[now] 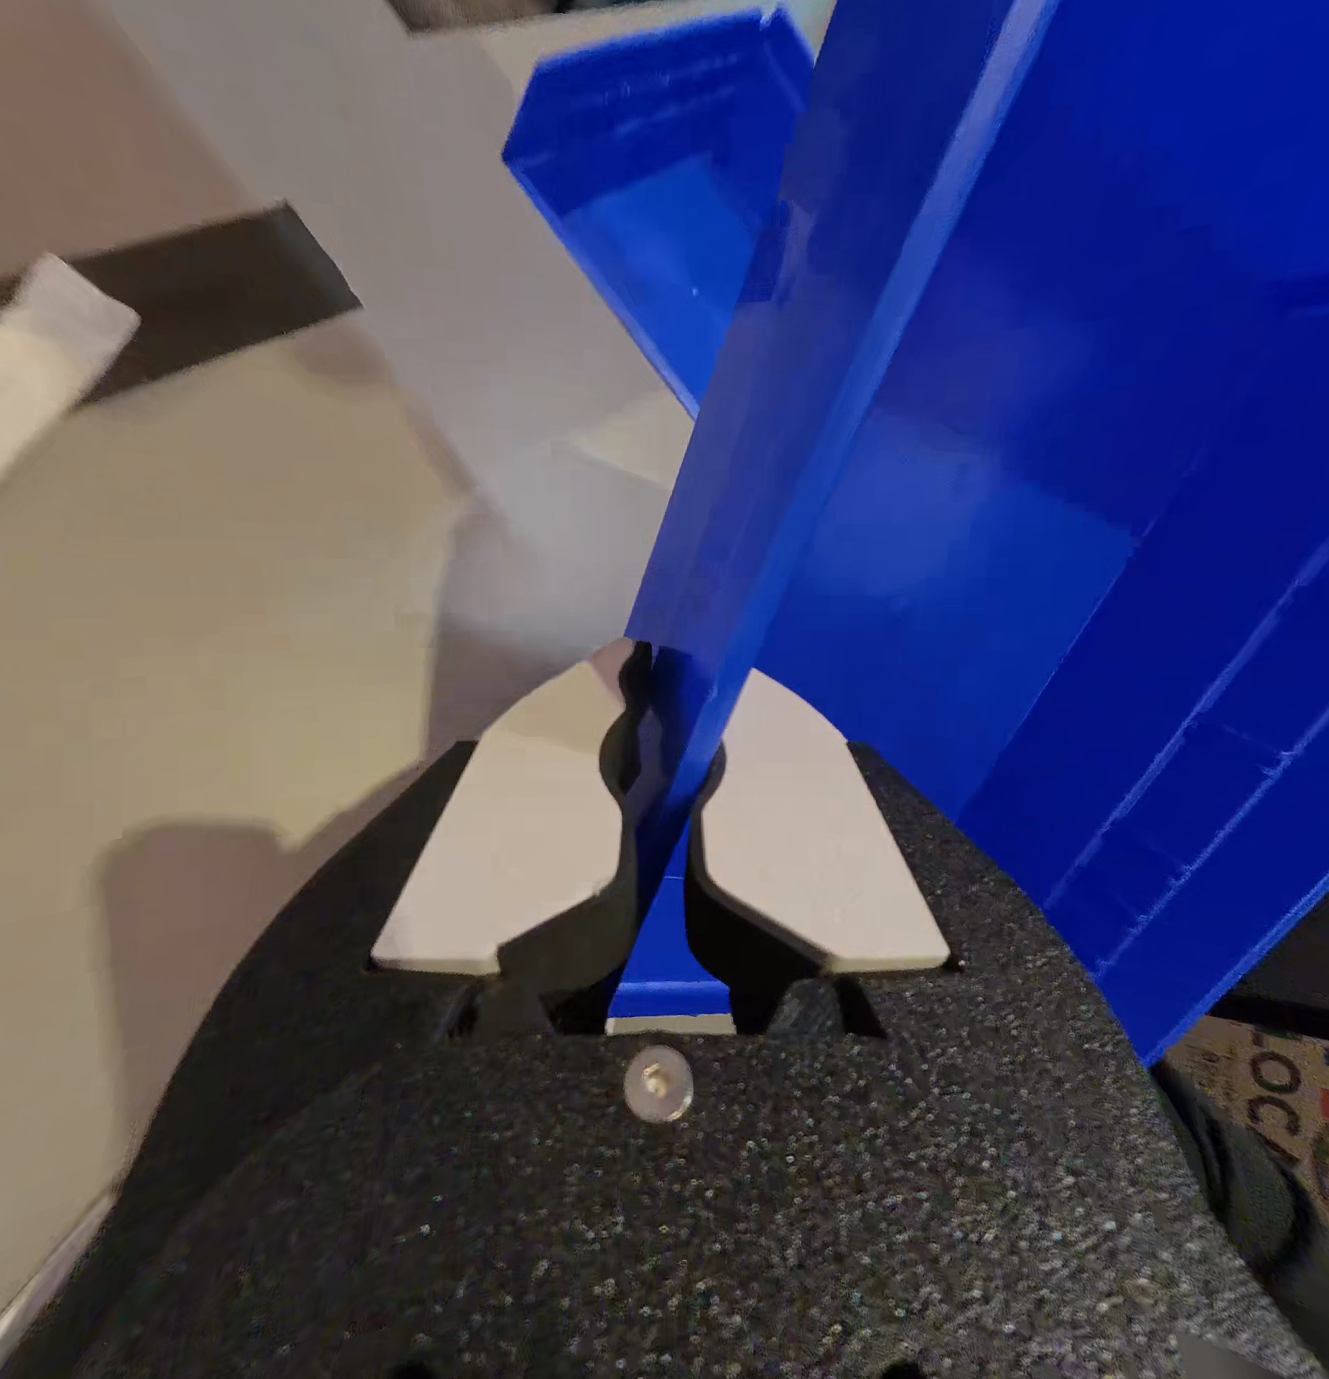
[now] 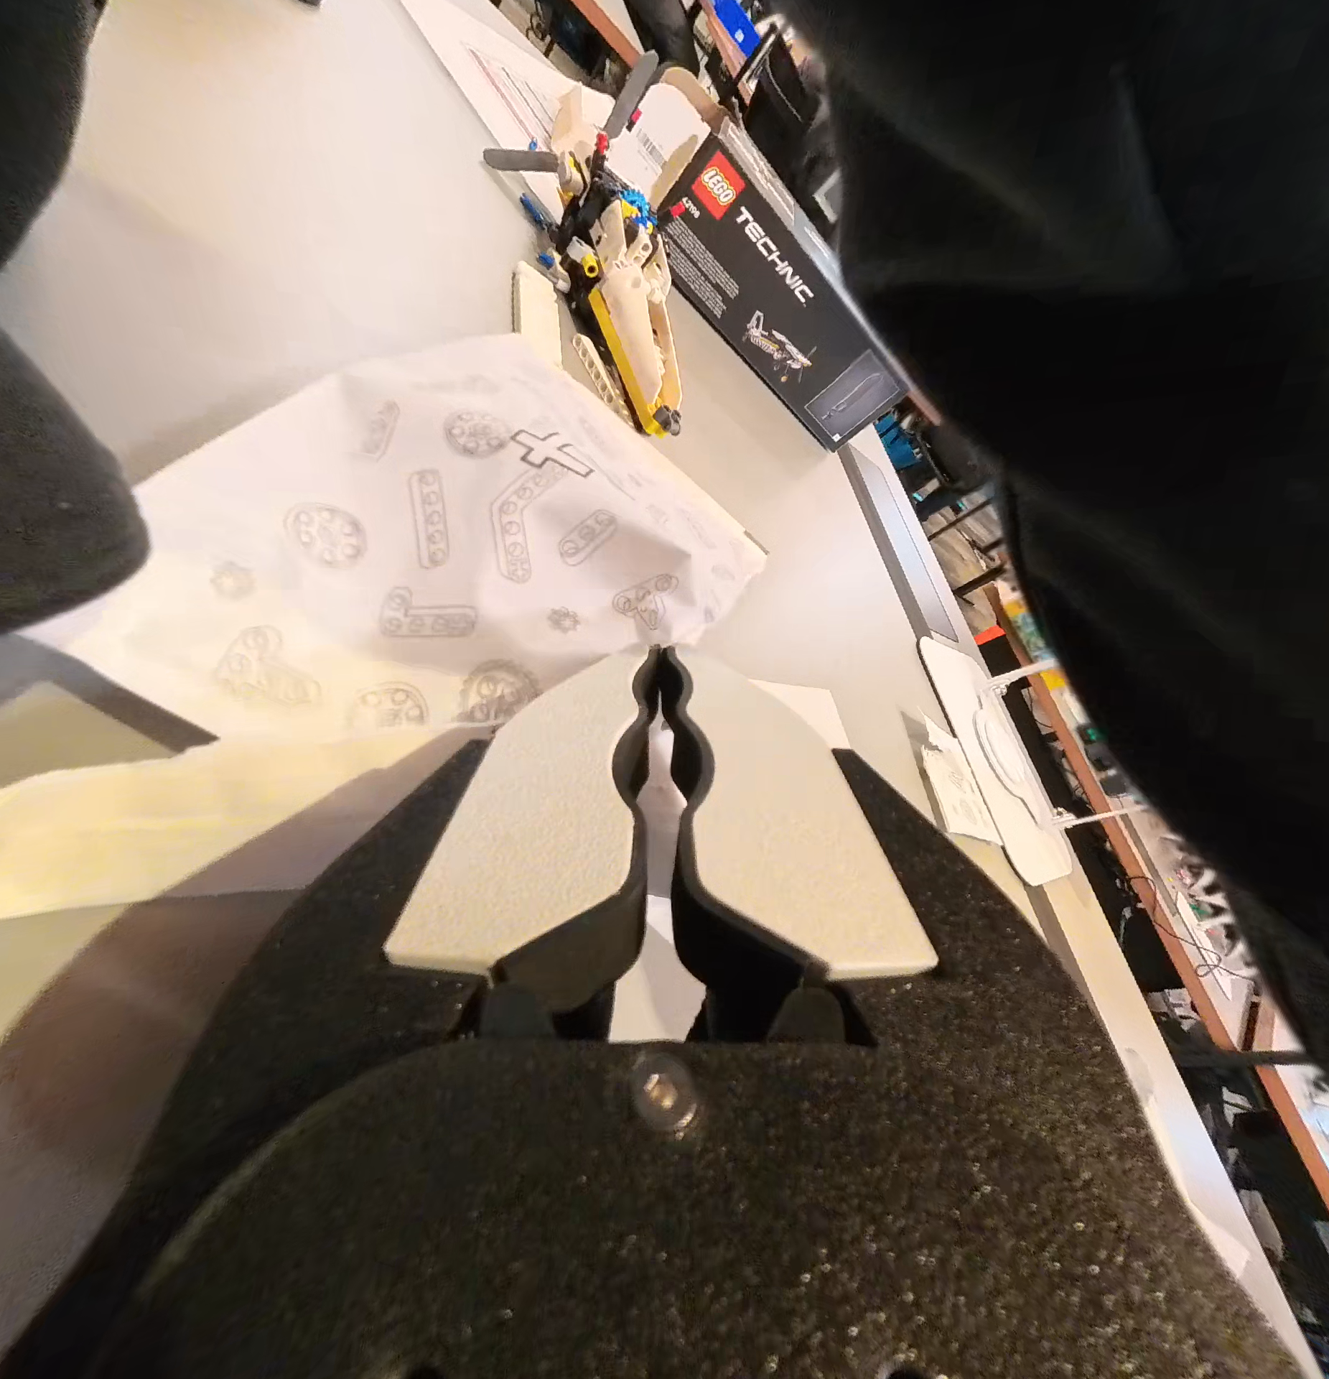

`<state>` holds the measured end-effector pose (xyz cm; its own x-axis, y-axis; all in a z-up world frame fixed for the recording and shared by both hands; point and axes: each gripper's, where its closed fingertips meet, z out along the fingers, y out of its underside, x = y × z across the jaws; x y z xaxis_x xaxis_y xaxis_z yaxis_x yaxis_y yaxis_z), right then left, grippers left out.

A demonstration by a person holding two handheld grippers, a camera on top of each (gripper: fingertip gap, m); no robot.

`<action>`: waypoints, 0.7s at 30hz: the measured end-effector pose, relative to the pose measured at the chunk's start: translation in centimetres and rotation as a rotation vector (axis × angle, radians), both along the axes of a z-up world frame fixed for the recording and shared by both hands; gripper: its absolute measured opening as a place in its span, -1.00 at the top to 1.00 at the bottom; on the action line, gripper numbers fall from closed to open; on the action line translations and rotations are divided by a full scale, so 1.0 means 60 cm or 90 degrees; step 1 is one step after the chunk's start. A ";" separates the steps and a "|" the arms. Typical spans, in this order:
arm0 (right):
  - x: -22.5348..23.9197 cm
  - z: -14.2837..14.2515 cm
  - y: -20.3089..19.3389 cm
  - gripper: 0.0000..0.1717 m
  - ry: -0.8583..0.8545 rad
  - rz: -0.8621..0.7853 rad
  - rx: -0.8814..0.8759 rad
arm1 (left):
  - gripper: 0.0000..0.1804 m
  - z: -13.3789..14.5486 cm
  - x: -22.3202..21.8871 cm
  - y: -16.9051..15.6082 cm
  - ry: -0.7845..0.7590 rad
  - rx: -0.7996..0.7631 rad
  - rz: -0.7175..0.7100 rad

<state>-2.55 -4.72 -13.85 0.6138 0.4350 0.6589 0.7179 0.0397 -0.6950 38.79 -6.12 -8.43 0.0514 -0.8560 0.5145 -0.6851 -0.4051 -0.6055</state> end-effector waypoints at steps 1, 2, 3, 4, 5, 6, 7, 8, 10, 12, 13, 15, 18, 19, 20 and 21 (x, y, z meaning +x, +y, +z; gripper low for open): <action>0.000 0.000 -0.001 1.00 0.001 0.001 -0.001 | 0.89 -0.019 0.010 -0.001 0.016 -0.011 0.010; 0.001 0.000 -0.002 1.00 0.001 0.003 -0.001 | 0.89 -0.036 0.018 0.001 0.029 -0.024 0.025; 0.001 0.001 -0.003 1.00 0.001 0.004 0.001 | 0.89 -0.050 0.026 0.005 0.037 -0.036 0.041; 0.001 0.002 -0.004 1.00 -0.001 0.005 0.003 | 0.89 -0.063 0.032 0.012 0.047 -0.047 0.058; 0.001 0.003 -0.005 1.00 -0.002 0.005 0.005 | 0.89 -0.072 0.038 0.021 0.050 -0.052 0.077; 0.001 0.004 -0.005 1.00 -0.002 0.005 0.006 | 0.89 -0.073 0.042 0.028 0.054 -0.059 0.087; 0.001 0.004 -0.006 1.00 -0.002 0.006 0.007 | 0.90 -0.075 0.046 0.036 0.056 -0.057 0.099; 0.000 0.005 -0.006 1.00 -0.001 0.007 0.007 | 0.90 -0.077 0.050 0.045 0.055 -0.049 0.112; 0.000 0.005 -0.005 1.00 0.000 0.006 0.007 | 0.90 -0.084 0.052 0.057 0.076 -0.049 0.128; 0.000 0.005 -0.005 1.00 0.001 0.006 0.006 | 0.86 -0.094 0.053 0.065 0.101 -0.036 0.134; 0.000 0.005 -0.005 1.00 0.001 0.006 0.006 | 0.83 -0.101 0.052 0.067 0.122 -0.029 0.139; 0.000 0.005 -0.004 1.00 0.002 0.006 0.006 | 0.70 -0.113 0.050 0.062 0.163 -0.035 0.133; 0.000 0.004 -0.004 1.00 0.002 0.005 0.005 | 0.65 -0.117 0.051 0.053 0.174 -0.035 0.107; 0.001 0.004 -0.004 1.00 0.002 0.005 0.005 | 0.64 -0.112 0.050 0.048 0.173 -0.037 0.093; 0.001 0.004 -0.004 1.00 0.002 0.005 0.004 | 0.56 -0.107 0.047 0.046 0.172 -0.022 0.080; 0.001 0.003 -0.004 1.00 0.003 0.005 0.003 | 0.46 -0.100 0.042 0.047 0.177 0.002 0.064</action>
<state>-2.49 -4.94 -13.64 0.6135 0.4366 0.6581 0.7143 0.0485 -0.6981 41.28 -3.31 -14.44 0.2745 -0.8407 0.4667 -0.7817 -0.4778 -0.4009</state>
